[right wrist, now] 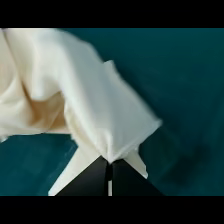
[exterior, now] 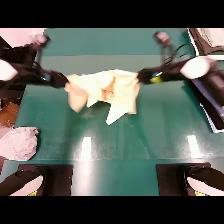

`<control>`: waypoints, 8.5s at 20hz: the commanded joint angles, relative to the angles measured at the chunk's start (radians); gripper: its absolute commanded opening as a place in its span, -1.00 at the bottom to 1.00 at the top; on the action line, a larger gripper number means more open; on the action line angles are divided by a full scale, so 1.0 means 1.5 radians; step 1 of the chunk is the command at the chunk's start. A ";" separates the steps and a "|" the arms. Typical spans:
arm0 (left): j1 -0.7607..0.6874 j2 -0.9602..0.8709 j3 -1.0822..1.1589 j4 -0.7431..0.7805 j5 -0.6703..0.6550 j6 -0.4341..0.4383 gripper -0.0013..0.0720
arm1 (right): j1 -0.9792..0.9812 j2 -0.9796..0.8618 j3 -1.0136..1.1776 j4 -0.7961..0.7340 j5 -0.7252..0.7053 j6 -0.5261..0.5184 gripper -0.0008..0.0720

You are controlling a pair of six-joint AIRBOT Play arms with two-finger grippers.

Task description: Fold the shirts.

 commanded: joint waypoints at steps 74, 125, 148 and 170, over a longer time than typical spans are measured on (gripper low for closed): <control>-0.001 -0.108 0.233 0.053 -0.237 -0.003 -0.89 | -0.315 0.026 -0.171 0.179 0.090 -0.084 -0.94; 0.058 -0.320 0.353 0.130 -0.272 -0.081 0.53 | -0.308 -0.169 0.012 0.034 0.382 -0.091 0.23; 0.068 -0.254 0.092 0.123 -0.241 -0.120 0.52 | 0.006 -0.050 -0.393 0.165 0.068 -0.094 -0.90; 0.068 -0.046 -0.380 -0.137 -0.053 -0.120 0.53 | -0.375 -0.106 0.172 0.166 0.050 -0.097 0.60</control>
